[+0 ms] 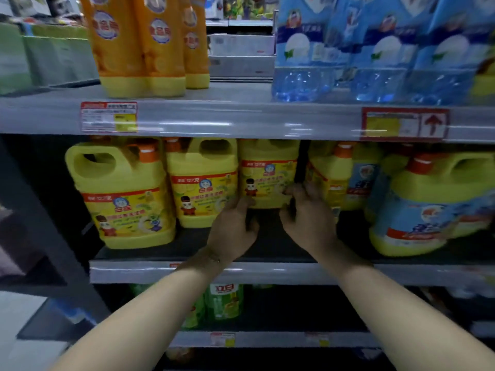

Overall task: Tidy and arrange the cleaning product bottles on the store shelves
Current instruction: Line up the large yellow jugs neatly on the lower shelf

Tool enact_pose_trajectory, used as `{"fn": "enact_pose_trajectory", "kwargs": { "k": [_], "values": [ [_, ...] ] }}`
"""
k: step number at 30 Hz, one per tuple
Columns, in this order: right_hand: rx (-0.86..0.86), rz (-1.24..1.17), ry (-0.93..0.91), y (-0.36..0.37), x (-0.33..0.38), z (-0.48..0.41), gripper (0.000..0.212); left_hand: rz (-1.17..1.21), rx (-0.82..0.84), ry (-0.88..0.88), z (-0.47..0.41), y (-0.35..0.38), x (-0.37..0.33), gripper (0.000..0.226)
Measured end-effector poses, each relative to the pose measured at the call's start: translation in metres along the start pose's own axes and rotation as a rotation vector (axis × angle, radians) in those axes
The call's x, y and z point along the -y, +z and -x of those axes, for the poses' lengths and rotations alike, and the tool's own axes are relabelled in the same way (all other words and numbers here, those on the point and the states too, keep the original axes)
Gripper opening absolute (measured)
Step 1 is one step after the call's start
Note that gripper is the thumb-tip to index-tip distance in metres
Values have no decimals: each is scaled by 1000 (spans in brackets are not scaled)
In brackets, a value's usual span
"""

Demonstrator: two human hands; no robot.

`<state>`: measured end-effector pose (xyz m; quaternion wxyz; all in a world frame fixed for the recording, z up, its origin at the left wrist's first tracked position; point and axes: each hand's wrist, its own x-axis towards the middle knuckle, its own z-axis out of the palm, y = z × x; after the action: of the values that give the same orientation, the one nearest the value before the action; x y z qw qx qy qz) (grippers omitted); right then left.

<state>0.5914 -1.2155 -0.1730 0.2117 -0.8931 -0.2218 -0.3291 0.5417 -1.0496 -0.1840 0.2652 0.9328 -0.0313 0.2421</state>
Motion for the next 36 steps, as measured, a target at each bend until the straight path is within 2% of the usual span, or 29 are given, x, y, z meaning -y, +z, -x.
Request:
{"fn": "enact_pose_trajectory", "kwargs": {
  "k": [4,7,11,15,18,23,26,29,32,36],
  "values": [
    [-226,-120,342,-10,-47,5,51,123,97,-4,-19,31,-29,42],
    [-214,-295,497,-4,-60,1,64,156,151,8,-23,45,-37,39],
    [-143,-441,594,5,-61,-9,70,180,200,-25,-26,53,-35,38],
    [-84,-582,632,4,-58,-15,60,212,212,-78,-28,53,-29,36],
    [-66,-656,646,-3,-61,-13,60,282,248,-197,-32,50,-22,41],
    [-75,-920,616,-16,-64,12,62,576,321,-391,-43,46,-17,70],
    [-21,-1112,579,-21,-61,28,66,661,381,-372,-46,42,-15,90],
    [65,-1271,512,-27,-55,33,64,720,447,-294,-40,37,-13,97],
    [177,-1346,452,-25,-47,27,70,773,324,-246,-29,27,-6,95],
    [356,-1416,453,-12,-30,14,77,777,89,-223,-7,6,9,81]
  ]
}}
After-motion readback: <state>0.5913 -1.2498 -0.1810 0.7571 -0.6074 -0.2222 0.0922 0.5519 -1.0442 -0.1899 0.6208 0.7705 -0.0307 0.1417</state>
